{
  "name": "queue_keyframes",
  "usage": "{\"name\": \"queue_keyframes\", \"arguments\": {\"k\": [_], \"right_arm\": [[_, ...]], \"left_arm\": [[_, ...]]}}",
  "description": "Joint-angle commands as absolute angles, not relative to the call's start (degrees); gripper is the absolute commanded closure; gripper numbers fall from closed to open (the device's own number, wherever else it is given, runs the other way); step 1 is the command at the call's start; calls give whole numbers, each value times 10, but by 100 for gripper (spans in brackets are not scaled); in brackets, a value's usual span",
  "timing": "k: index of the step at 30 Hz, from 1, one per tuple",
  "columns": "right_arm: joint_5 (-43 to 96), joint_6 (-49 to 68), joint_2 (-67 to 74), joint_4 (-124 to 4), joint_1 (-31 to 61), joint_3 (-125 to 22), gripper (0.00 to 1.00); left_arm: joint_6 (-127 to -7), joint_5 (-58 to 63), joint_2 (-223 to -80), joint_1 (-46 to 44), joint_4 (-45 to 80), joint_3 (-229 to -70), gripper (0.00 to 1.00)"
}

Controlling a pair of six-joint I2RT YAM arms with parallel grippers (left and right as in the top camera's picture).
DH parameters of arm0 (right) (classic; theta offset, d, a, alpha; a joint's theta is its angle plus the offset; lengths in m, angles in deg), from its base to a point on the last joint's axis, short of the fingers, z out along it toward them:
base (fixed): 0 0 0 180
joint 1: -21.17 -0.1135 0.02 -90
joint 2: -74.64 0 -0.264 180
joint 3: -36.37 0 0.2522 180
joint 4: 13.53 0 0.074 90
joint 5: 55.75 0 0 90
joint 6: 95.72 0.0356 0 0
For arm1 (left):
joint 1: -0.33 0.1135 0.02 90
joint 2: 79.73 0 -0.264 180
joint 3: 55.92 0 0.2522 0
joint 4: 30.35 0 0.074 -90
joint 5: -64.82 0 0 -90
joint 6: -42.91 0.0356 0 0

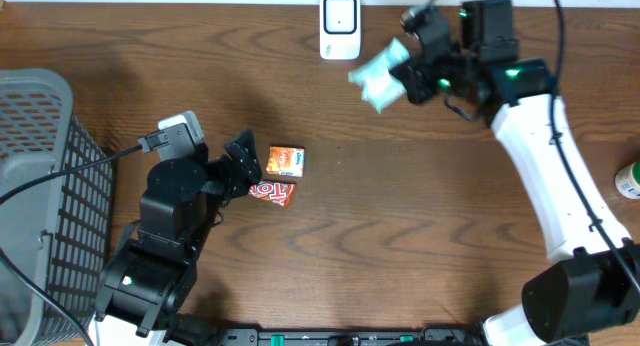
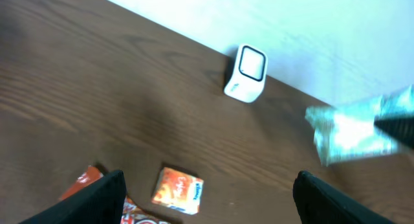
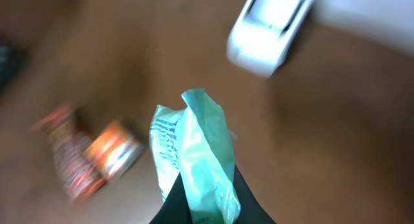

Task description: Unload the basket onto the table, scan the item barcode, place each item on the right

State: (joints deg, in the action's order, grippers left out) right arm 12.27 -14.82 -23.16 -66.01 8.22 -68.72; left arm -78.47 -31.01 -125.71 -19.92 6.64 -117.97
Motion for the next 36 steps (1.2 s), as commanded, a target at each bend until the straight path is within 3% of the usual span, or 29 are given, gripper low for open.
{"name": "queue_keyframes", "arguments": {"k": [1,7,18,36], "right_arm": [[353,-127,-245,-565,34,-692,99],[521,-208,-317,-342,-3,-692,98],[486,-372,-476,-41,-10,-693,99],[536,-800,-596,-7,-54,-693,99]], "left_arm": [[-773,-334,-1259,-197,78,-1178,17],[-773,-334,-1272,-197,107,-1178,16],[-773,-334,-1287,-197,112,-1178,16],[-773,-334,-1287,-197,113,-1178,16]]}}
